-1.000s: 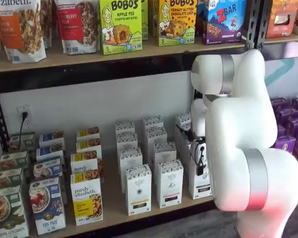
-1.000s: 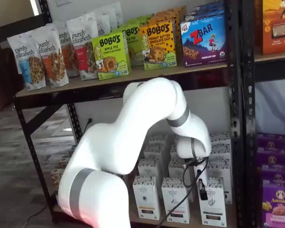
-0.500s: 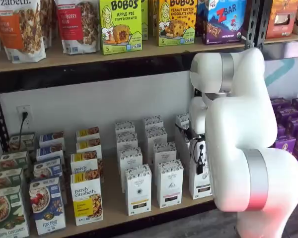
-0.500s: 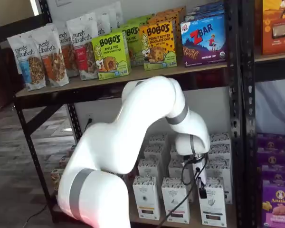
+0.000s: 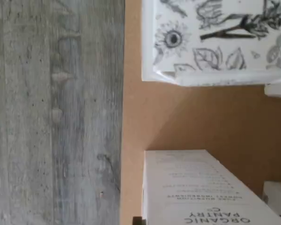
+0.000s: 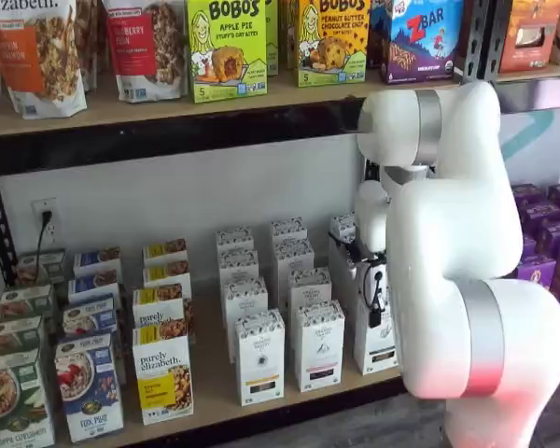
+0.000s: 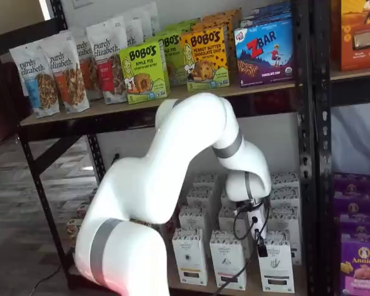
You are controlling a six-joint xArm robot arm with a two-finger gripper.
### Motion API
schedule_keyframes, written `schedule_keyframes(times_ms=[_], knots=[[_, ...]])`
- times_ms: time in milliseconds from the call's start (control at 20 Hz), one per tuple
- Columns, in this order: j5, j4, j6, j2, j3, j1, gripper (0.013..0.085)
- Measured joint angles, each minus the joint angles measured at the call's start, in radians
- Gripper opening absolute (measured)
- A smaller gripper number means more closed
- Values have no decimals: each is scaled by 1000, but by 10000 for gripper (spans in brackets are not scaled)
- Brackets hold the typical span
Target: Pick up the white box with a green strip in the middle, on the bottom shelf, the sixth box from the left
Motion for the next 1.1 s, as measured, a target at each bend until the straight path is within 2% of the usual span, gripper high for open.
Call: schedule_keyframes(times_ms=[50,200,300,550,1100], knots=[[-8,-10,9,-8,14,-1,570],[-36,-28,24,-32,59,-4,490],[-52,-34,29,-45,84,-6,490],[-89,-86,80,-76,148,-7,490],[-186,-239,239,-193,355,-3,490]])
